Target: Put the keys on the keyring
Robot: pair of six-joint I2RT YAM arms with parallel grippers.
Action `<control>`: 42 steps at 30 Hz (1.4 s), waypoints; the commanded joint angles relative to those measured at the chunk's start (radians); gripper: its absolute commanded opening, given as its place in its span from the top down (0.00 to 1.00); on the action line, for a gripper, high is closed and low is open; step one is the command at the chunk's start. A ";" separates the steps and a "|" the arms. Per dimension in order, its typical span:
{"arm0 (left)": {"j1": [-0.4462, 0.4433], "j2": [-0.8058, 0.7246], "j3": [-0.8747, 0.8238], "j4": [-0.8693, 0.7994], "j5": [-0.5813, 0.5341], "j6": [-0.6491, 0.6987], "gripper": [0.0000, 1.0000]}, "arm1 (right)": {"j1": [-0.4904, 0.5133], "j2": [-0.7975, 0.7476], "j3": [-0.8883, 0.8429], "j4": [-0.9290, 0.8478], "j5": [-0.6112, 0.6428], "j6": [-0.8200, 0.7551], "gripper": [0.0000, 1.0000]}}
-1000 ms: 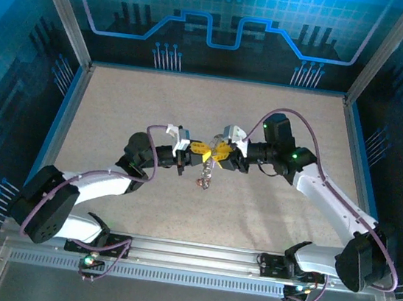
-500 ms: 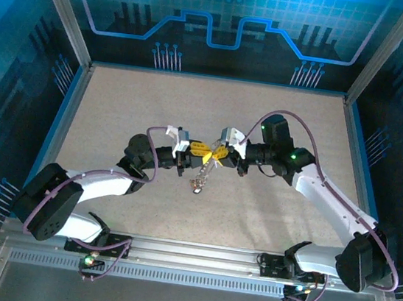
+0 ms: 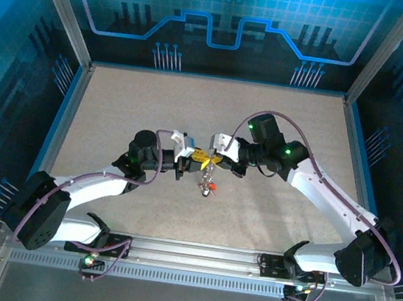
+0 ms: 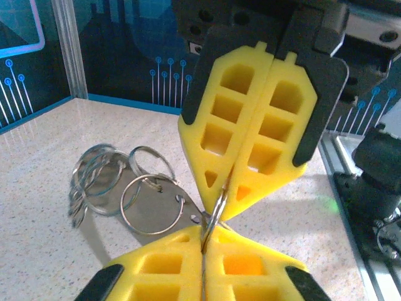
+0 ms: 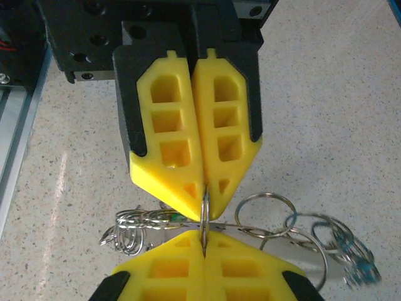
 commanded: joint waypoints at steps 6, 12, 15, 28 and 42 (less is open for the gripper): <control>0.004 -0.031 0.034 -0.090 0.011 0.069 0.97 | 0.018 0.012 0.048 -0.042 -0.027 -0.037 1.00; 0.004 -0.038 0.056 -0.150 0.003 0.072 0.93 | 0.020 0.019 0.050 -0.043 -0.056 -0.045 1.00; 0.001 -0.037 0.053 -0.151 -0.011 0.074 0.93 | 0.024 0.020 0.048 -0.042 -0.061 -0.049 1.00; -0.020 -0.018 0.054 -0.110 -0.022 0.070 0.74 | 0.022 0.036 0.044 -0.054 -0.093 -0.078 1.00; -0.026 -0.017 0.086 -0.190 -0.004 0.111 0.91 | 0.022 0.048 0.045 -0.059 -0.088 -0.090 1.00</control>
